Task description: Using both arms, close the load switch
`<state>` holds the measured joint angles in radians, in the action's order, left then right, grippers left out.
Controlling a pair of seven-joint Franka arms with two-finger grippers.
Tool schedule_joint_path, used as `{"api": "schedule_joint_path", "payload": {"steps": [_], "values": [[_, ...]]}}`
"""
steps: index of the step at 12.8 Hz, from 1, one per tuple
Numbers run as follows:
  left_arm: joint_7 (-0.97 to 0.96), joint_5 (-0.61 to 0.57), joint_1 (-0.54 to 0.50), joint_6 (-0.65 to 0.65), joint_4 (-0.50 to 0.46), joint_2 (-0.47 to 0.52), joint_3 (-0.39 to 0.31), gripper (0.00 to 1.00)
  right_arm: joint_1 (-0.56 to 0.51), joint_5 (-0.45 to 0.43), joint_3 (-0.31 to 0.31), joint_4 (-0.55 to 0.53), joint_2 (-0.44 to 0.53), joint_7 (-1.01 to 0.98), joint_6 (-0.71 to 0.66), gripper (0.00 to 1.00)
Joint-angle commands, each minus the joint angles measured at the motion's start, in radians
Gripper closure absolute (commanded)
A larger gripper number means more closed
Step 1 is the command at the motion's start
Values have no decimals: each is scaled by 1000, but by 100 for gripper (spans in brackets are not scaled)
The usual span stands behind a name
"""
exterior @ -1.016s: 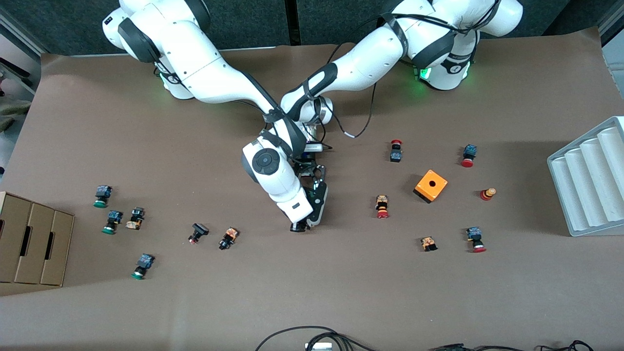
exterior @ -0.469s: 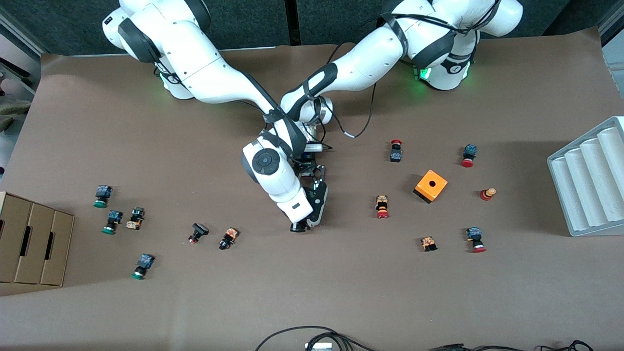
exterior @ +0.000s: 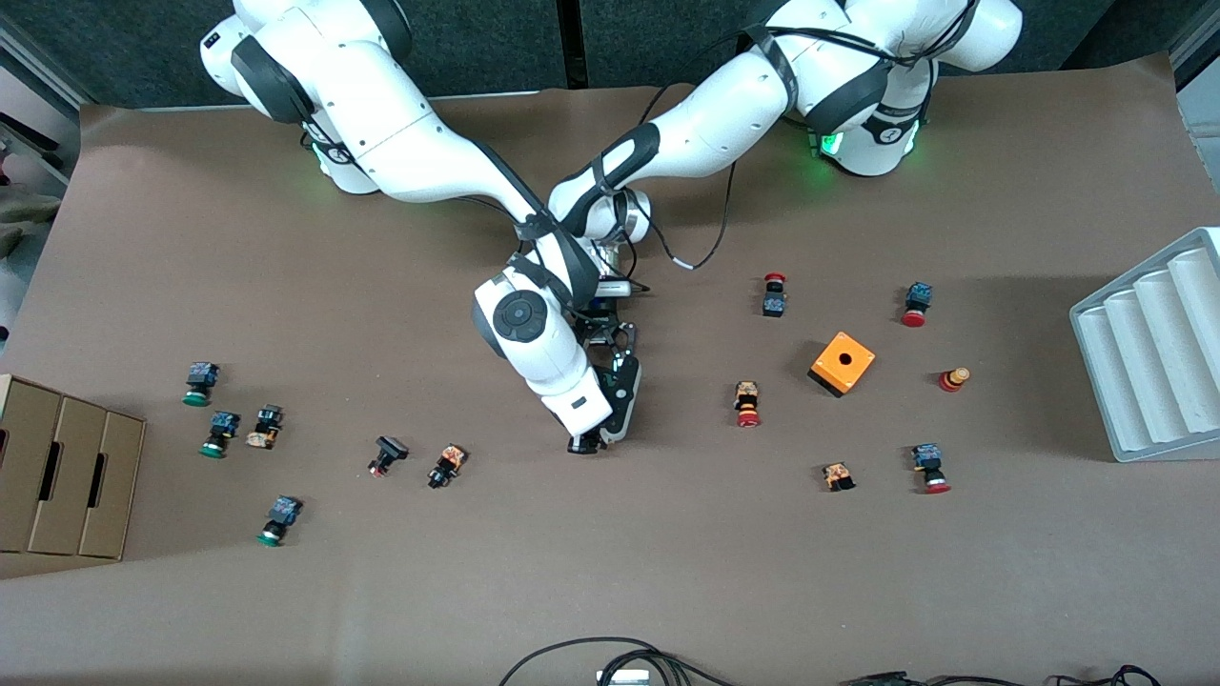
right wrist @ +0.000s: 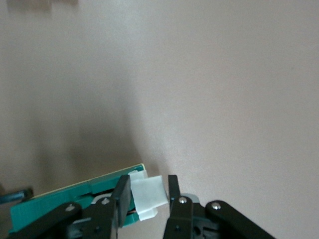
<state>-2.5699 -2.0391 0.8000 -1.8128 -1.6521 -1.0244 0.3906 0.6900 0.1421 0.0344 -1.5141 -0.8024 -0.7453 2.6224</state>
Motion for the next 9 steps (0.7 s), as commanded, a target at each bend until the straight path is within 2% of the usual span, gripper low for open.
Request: {"api": "schedule_joint_path", "payload": {"steps": [1, 9], "values": [[-23, -10, 11, 9, 26, -29, -10, 36, -9, -7, 4, 49, -64, -13, 42, 63], [-23, -10, 11, 7, 25, -29, -10, 36, -9, -6, 4, 49, -70, -9, 53, 63]]}}
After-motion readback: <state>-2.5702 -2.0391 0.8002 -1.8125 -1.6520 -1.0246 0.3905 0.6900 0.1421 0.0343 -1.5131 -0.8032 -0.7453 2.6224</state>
